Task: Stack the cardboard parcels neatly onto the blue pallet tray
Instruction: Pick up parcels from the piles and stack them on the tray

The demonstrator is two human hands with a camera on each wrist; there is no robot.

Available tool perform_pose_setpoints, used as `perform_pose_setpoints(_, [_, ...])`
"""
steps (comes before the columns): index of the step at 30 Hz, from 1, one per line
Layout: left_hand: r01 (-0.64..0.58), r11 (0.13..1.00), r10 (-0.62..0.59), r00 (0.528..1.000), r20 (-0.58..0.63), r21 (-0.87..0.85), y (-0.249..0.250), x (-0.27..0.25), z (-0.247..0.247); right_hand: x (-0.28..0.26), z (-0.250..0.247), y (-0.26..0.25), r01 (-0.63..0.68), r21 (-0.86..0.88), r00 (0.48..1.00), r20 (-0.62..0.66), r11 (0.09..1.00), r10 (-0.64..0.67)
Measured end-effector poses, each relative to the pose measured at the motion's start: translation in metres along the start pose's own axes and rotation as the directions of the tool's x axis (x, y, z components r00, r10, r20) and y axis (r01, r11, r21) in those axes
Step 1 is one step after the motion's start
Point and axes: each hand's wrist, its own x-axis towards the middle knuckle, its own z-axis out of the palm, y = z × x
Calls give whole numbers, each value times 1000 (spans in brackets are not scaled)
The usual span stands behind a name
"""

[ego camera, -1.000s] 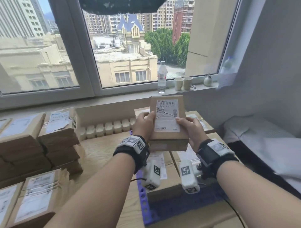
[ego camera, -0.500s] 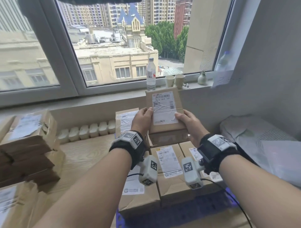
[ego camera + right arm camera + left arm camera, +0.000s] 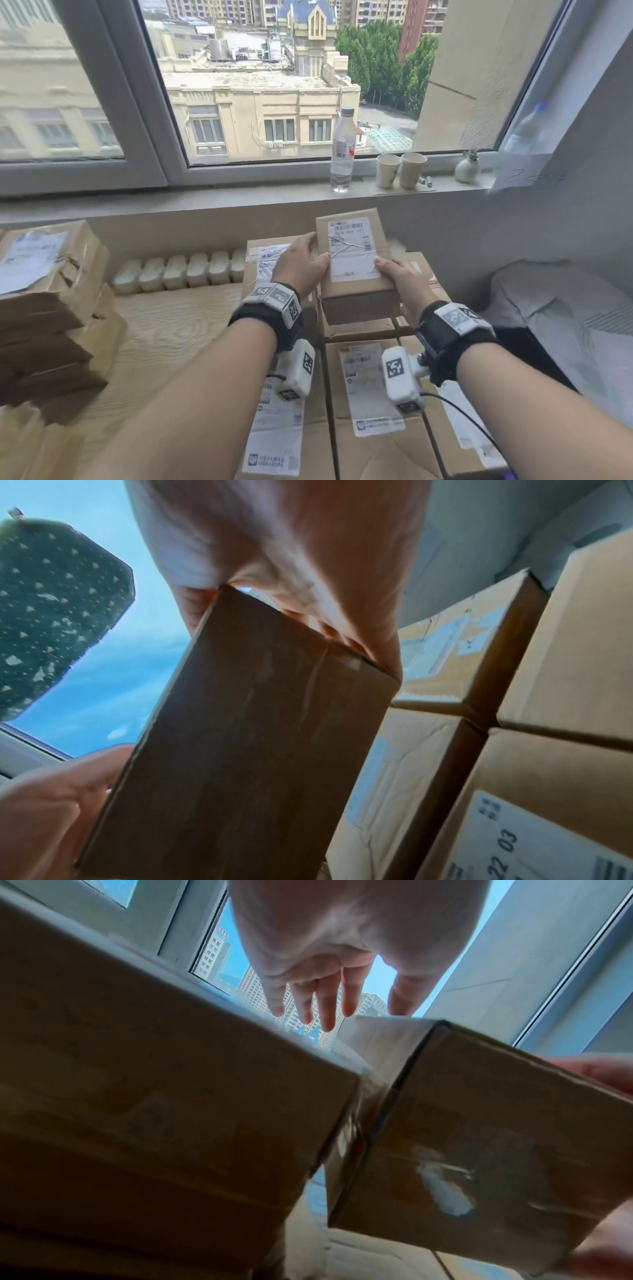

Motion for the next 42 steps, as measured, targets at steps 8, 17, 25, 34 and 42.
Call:
perform_pose_setpoints(8, [-94,960,84,995,48,262,-18,14,19,28,6,24,-99,31,995,24,995,99])
perform_pose_setpoints(17, [-108,954,107,994,17,279,-18,11,22,32,4,23,-84,-45,996,32,995,85])
perform_pose_setpoints(25, [-94,960,103,995,-20,262,-16,7,23,33,7,17,-5,-287,1000,-15,958,1])
perform_pose_setpoints(34, [-122,947,119,993,28,296,-15,4,24,18,11,7,47,-542,998,-19,839,-68])
perform_pose_setpoints(42, [-155,927,144,988,60,341,5,-22,18,-14,0,0,155,-663,970,-37,733,-239])
